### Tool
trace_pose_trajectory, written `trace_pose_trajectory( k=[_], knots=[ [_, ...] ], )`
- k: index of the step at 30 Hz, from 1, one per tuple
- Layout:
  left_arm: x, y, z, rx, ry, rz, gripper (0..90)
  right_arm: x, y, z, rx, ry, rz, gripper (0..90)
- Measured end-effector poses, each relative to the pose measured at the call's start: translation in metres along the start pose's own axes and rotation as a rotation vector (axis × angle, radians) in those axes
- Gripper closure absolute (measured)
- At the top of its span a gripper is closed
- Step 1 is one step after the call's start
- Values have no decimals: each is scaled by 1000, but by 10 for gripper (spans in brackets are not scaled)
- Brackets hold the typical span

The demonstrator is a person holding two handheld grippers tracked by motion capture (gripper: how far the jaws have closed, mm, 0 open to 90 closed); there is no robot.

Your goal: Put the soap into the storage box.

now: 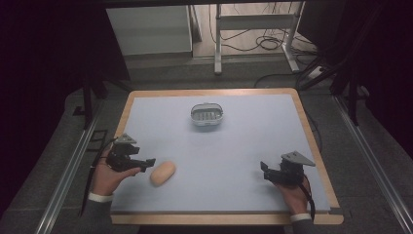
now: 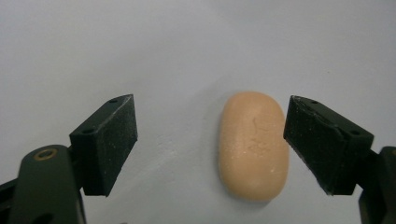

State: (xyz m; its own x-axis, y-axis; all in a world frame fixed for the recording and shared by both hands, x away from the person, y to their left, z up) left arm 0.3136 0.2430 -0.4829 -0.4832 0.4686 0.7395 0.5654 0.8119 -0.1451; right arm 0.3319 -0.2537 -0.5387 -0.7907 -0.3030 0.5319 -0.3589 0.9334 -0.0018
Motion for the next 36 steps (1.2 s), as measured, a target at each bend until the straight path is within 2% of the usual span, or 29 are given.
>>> trace_pose_trajectory(
  k=[14, 18, 23, 36],
  knots=[
    [-11, -10, -2, -32, 49, 17, 177, -1, 0, 0, -5, 8, 5, 94],
    [-17, -16, -1, -42, 68, 12, 182, -1, 0, 0, -6, 8, 6, 93],
    [-28, -24, 4, -53, 106, 36, 184, -1, 0, 0, -7, 8, 7, 94],
    [-44, -30, 11, -65, 166, 46, 185, -1, 0, 0, 2, 12, 16, 93]
  ],
)
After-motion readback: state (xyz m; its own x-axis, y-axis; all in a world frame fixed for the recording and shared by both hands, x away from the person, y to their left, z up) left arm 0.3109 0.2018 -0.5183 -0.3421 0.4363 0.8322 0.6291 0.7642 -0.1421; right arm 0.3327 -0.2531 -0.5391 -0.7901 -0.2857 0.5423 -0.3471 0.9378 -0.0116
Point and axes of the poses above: each handheld gripper's, and its own axes: x roughly backward along the jaws, z roughly out of its underside, y roughly to its left, the point moved 2 cm from there along -x, roughly forward along the jaws, and after that the axes turned 2 degrees about z, right-handed, at the moved point
